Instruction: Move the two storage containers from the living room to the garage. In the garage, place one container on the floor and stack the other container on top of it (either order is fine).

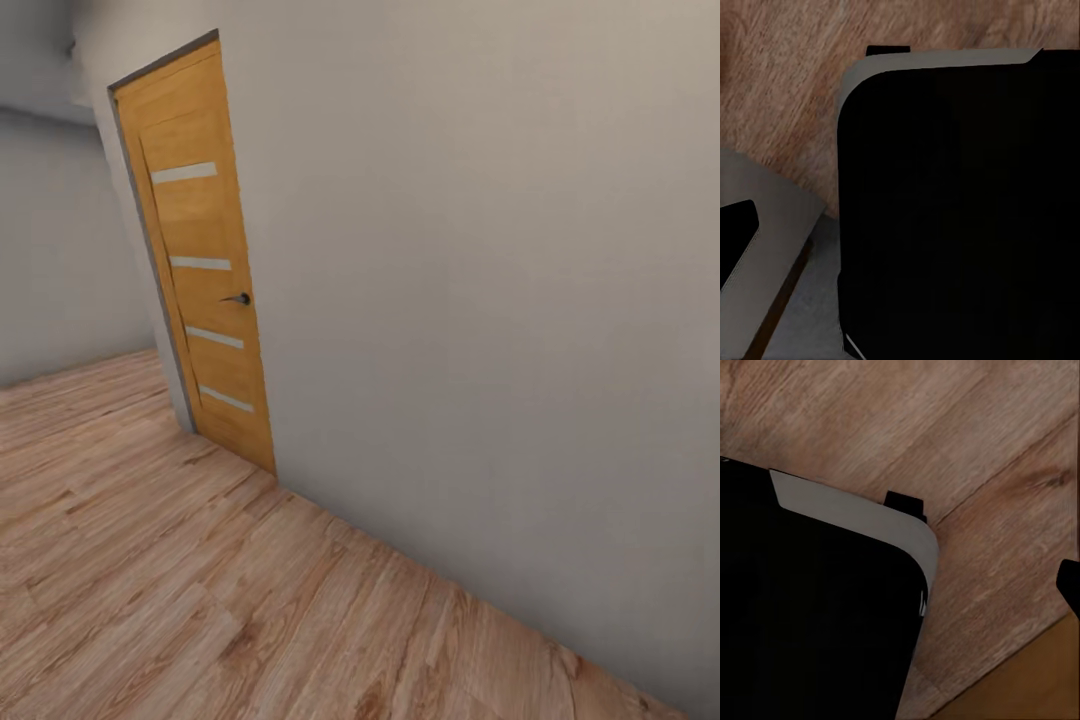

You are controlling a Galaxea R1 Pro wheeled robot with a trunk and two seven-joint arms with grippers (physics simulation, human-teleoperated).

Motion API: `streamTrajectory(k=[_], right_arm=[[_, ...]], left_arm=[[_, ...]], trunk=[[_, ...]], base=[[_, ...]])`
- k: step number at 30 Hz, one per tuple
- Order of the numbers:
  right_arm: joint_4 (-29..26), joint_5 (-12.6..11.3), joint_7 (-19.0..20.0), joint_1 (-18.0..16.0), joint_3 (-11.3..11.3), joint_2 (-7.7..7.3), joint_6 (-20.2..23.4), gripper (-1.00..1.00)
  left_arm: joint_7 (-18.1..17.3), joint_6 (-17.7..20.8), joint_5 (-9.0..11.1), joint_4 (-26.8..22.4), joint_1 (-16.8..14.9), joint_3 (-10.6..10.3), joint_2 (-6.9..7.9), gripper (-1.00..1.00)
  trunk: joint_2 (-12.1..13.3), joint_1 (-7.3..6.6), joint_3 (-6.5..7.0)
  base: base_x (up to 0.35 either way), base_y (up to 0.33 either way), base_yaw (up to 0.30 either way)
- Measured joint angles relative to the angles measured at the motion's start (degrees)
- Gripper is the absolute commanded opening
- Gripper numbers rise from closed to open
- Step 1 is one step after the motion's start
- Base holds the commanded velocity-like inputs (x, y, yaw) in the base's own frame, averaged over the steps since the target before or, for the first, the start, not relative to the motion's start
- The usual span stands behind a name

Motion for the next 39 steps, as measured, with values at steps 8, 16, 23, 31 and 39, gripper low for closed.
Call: streamTrajectory(k=[8, 16, 23, 31, 39], right_arm=[[0.0, -0.1, -0.1, 0.0, 0.0, 0.03, 0.1, 1.00], [0.0, -0.1, -0.2, 0.0, 0.0, 0.06, 0.1, 1.00], [0.0, 0.0, -0.2, 0.0, 0.0, 0.06, 0.1, 1.00], [0.0, 0.0, -0.1, 0.0, 0.0, 0.13, 0.1, 1.00], [0.0, 3.3, -0.1, 0.0, 0.1, 0.91, 0.1, 1.00]], left_arm=[[0.0, 0.0, 0.0, 0.0, 0.0, 0.0, 0.00, 1.00], [0.0, 0.0, 0.0, 0.0, 0.0, 0.0, 0.00, 1.00], [0.0, 0.0, 0.0, 0.0, 0.0, 0.0, 0.01, 1.00], [0.0, 0.0, 0.1, 0.0, 0.0, 0.1, 0.05, 1.00], [0.0, 0.0, 3.8, 0.0, 0.0, 0.0, 0.26, 1.00]], trunk=[[0.0, 0.00, 0.00], [0.0, 0.00, 0.00], [0.0, 0.00, 0.00], [0.0, 0.00, 0.00], [0.0, 0.00, 0.00]], base=[[0.322, 0.000, 0.214], [0.322, 0.000, 0.188], [0.322, 0.000, 0.268], [0.322, 0.000, 0.269], [0.322, 0.000, 0.269]])
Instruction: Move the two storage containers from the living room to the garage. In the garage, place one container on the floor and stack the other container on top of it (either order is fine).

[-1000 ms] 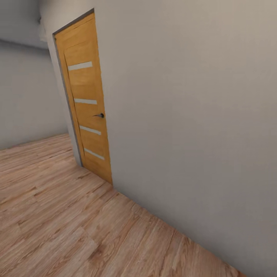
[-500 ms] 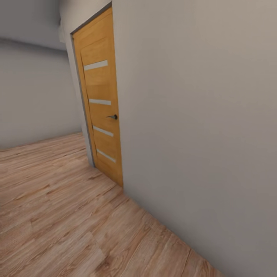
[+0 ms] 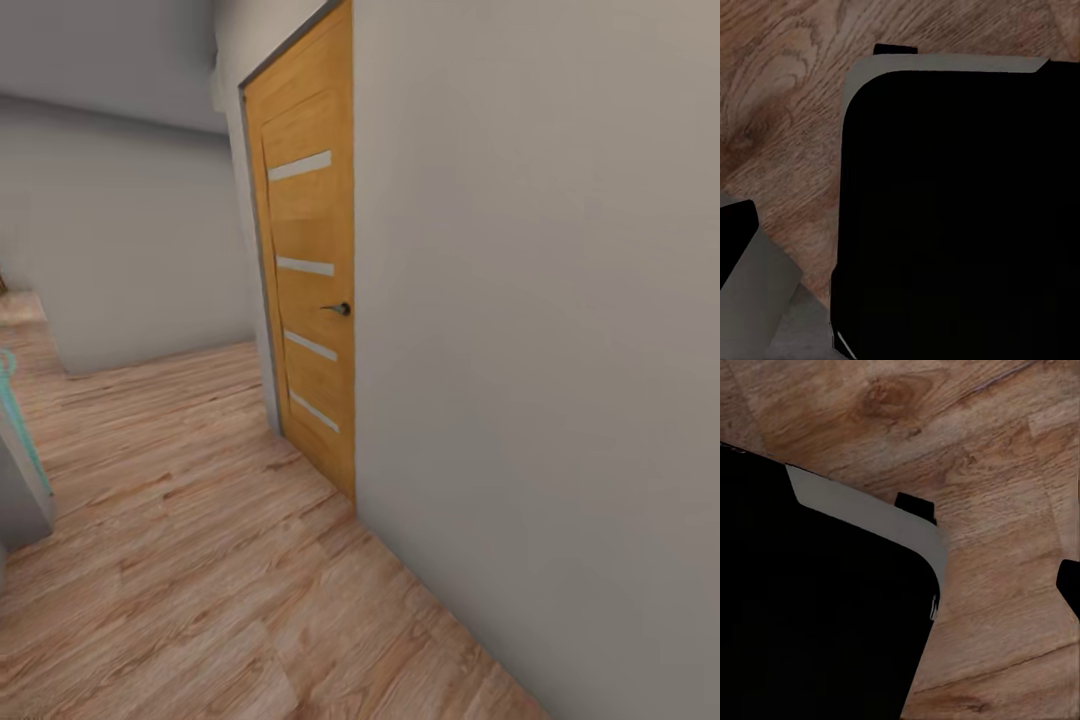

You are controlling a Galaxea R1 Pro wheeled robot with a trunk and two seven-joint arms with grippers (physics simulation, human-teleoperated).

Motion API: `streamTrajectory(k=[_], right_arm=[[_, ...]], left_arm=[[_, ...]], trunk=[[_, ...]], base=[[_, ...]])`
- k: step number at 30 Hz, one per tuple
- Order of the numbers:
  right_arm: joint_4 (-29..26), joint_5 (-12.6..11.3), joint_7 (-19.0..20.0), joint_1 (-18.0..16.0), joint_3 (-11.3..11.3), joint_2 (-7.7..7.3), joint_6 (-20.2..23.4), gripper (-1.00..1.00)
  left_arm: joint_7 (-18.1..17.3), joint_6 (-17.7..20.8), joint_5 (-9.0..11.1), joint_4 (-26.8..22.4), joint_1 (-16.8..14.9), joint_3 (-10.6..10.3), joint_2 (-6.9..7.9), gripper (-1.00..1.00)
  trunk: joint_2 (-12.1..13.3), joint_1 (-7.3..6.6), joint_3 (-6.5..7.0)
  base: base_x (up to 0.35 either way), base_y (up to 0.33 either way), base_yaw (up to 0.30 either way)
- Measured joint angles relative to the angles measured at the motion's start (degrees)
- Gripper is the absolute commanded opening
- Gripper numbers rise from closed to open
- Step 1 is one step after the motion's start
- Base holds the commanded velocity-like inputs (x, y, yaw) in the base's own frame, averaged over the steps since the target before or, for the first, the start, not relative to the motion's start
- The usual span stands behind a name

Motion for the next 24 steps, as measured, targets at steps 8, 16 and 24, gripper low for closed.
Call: streamTrajectory(k=[8, 16, 24], right_arm=[[0.0, 0.9, 0.0, 0.0, 0.0, 0.03, 0.0, 1.00], [0.0, 1.0, 0.0, 0.0, -0.1, -0.01, 0.0, 1.00], [0.0, 1.0, 0.0, 0.0, 0.0, -0.05, -0.1, 1.00]], left_arm=[[0.0, -0.1, 0.1, 0.0, 0.0, 0.0, -0.08, 1.00], [-0.1, -0.1, 0.0, 0.0, 0.0, -0.1, -0.08, 1.00], [-0.1, -0.1, 0.0, 0.0, 0.0, -0.1, -0.08, 1.00]], trunk=[[0.0, 0.00, 0.00], [0.0, 0.00, 0.00], [0.0, 0.00, 0.00]], base=[[0.322, 0.000, 0.270], [0.322, 0.000, 0.270], [0.322, 0.000, 0.270]])
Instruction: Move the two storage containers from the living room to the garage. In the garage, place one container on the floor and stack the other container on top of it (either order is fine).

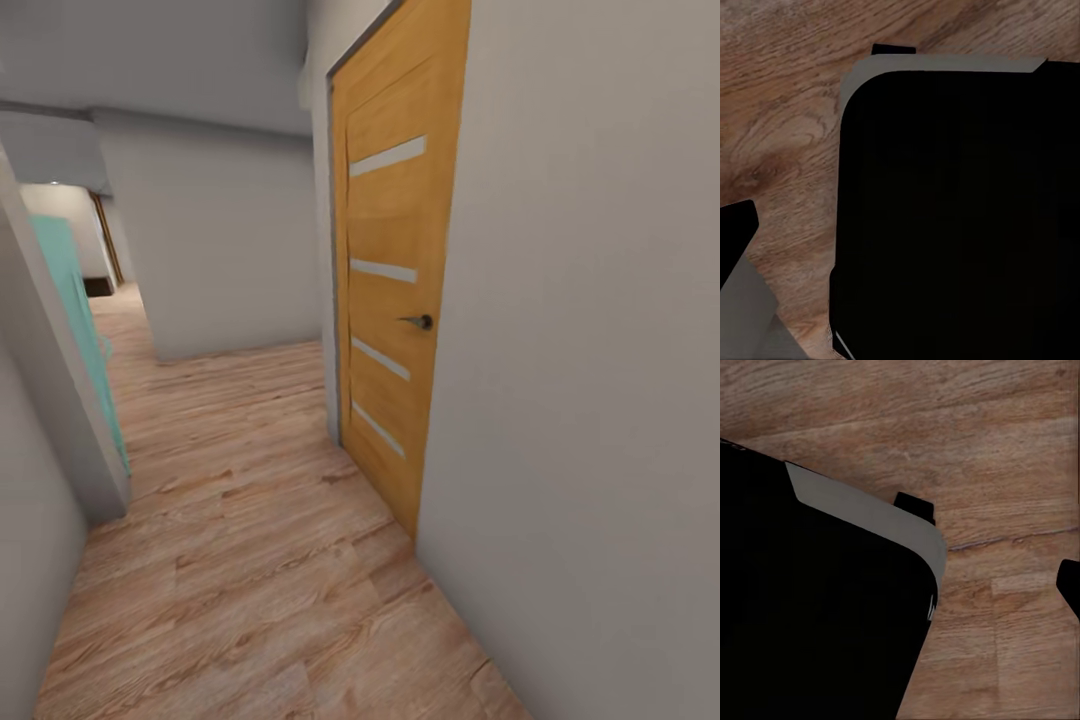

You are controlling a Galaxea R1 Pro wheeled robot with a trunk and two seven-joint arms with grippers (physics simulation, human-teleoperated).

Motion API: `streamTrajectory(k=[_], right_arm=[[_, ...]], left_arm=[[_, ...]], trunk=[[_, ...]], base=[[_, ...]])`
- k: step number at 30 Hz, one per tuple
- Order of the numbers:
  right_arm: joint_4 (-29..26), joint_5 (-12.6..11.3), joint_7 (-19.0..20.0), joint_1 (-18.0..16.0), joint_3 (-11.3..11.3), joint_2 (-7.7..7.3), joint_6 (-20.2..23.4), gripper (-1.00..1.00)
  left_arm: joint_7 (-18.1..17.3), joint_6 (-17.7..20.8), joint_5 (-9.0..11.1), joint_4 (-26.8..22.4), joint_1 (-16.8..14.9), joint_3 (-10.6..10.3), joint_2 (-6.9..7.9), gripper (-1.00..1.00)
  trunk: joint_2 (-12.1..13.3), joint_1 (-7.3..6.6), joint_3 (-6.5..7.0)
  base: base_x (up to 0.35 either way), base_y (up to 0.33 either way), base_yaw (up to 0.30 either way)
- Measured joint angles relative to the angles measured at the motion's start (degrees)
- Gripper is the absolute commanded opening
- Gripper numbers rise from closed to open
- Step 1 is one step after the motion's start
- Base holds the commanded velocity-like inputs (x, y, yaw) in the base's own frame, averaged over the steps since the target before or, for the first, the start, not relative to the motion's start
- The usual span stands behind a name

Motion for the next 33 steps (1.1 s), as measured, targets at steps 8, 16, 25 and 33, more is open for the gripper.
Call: streamTrajectory(k=[8, 16, 25, 33], right_arm=[[0.0, 0.0, 0.0, 0.0, 0.0, 0.00, 0.0, 1.00], [0.0, 0.0, 0.0, 0.0, 0.0, 0.05, 0.0, 1.00], [0.0, 0.0, 0.0, 0.0, 0.0, 0.03, 0.0, 1.00], [0.0, 0.0, 0.0, 0.0, 0.0, 0.00, 0.0, 1.00]], left_arm=[[0.0, 0.0, 0.0, 0.0, 0.0, 0.0, 0.00, 1.00], [0.0, 0.0, 0.0, 0.0, 0.0, 0.0, 0.01, 1.00], [0.0, 0.0, 0.0, 0.0, 0.0, 0.0, 0.00, 1.00], [0.0, 0.0, 0.1, 0.0, 0.0, 0.0, 0.00, 1.00]], trunk=[[0.0, 0.00, 0.00], [0.0, 0.00, 0.00], [0.0, 0.00, 0.00], [0.0, 0.00, 0.00]], base=[[0.322, 0.000, 0.270], [0.322, 0.000, 0.270], [0.322, 0.000, 0.270], [0.322, 0.000, 0.268]])
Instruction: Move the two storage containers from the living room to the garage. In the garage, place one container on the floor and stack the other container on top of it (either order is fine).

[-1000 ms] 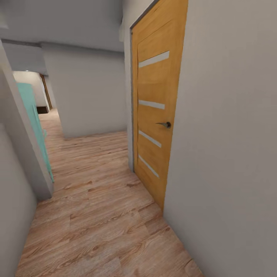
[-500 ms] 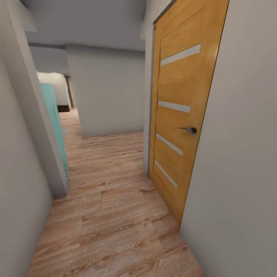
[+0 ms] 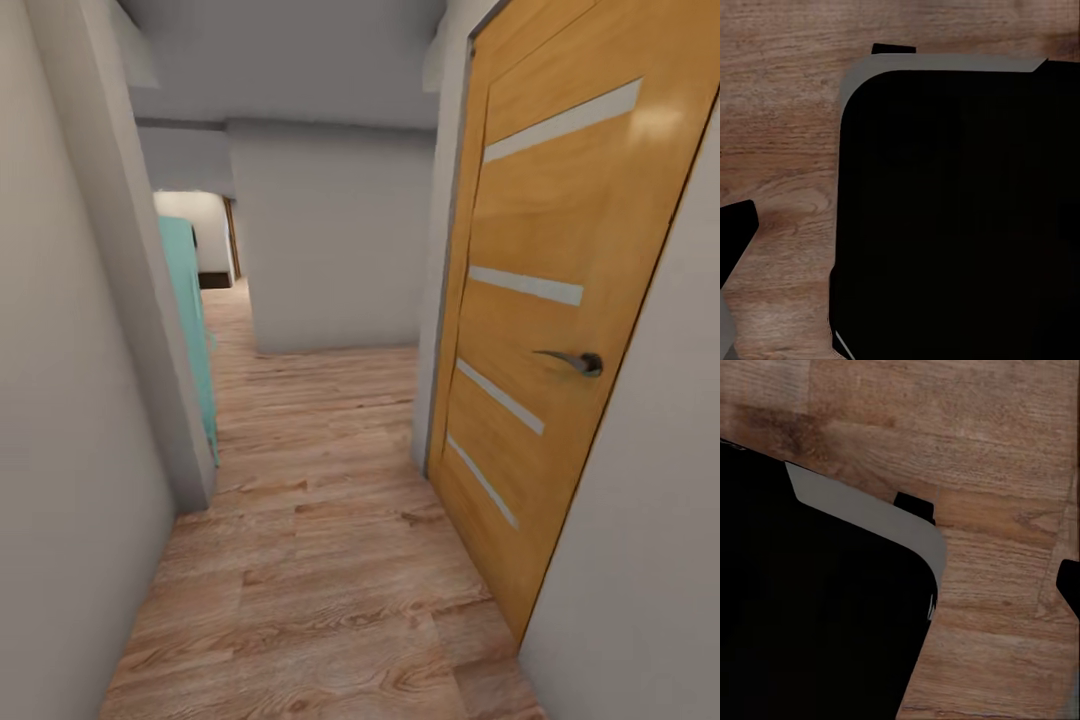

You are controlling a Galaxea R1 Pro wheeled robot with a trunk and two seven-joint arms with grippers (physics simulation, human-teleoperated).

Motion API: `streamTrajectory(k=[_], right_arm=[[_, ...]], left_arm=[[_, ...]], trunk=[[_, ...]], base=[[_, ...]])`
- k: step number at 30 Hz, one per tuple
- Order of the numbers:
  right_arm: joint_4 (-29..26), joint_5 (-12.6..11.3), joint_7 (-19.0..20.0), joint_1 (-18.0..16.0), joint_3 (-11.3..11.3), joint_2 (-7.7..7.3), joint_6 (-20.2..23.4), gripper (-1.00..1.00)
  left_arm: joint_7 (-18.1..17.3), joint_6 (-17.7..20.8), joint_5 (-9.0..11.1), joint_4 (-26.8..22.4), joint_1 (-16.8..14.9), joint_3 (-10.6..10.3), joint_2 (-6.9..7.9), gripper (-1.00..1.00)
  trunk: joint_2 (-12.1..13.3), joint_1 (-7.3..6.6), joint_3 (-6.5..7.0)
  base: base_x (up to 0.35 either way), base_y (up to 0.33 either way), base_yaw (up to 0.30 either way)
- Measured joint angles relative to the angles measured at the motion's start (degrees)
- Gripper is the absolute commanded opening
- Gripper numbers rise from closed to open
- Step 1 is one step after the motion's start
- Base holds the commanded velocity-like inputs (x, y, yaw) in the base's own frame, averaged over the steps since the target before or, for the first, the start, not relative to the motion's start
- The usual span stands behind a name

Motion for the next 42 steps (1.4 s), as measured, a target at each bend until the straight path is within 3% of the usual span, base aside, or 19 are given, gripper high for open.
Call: streamTrajectory(k=[30, 42], right_arm=[[0.0, -0.6, 0.2, 0.0, -0.1, -0.01, 0.2, 1.00], [0.0, -0.1, 0.1, 0.0, -0.1, 0.04, 0.1, 1.00]], left_arm=[[0.0, 0.1, 0.0, 0.0, 0.0, 0.0, 0.00, 1.00], [0.0, 0.1, 0.0, 0.0, 0.0, 0.0, 0.00, 1.00]], trunk=[[0.0, 0.00, 0.00], [0.0, 0.00, 0.00]], base=[[0.322, 0.000, 0.018], [0.322, 0.000, 0.252]])
